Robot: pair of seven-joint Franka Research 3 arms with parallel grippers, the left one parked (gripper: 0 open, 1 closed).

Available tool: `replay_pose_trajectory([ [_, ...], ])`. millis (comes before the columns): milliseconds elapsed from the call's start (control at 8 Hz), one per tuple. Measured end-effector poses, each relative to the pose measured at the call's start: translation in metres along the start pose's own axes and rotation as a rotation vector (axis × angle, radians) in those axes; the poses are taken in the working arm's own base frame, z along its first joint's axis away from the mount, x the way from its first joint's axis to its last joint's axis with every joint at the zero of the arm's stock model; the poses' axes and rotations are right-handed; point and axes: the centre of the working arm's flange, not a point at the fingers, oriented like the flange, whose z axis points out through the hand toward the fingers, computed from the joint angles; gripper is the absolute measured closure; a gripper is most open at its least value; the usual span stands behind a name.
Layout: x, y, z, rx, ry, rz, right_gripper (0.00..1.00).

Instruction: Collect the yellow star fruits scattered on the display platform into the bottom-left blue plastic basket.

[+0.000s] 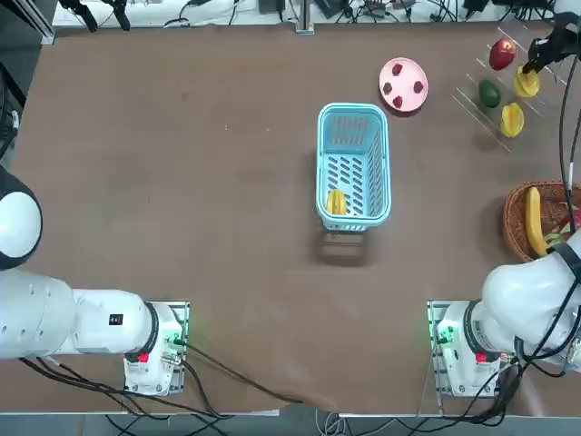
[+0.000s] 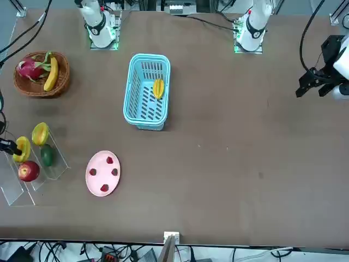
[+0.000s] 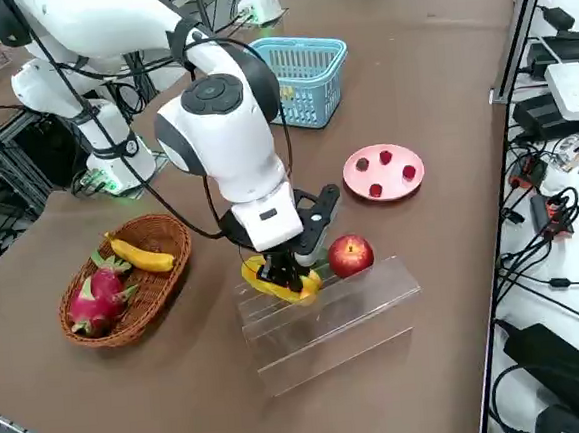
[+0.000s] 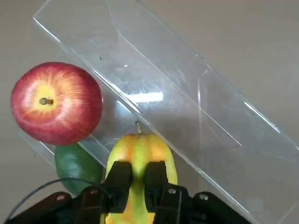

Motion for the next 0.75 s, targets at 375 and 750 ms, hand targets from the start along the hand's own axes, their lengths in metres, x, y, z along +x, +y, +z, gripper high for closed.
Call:
replay_pose_trajectory([
  [375,-0.003,-0.001,-0.006,0.017,-0.05,-0.001,0.79],
  [750,0.006,-0.018,-0.068,-0.011,-0.158,-0.01,0.79],
])
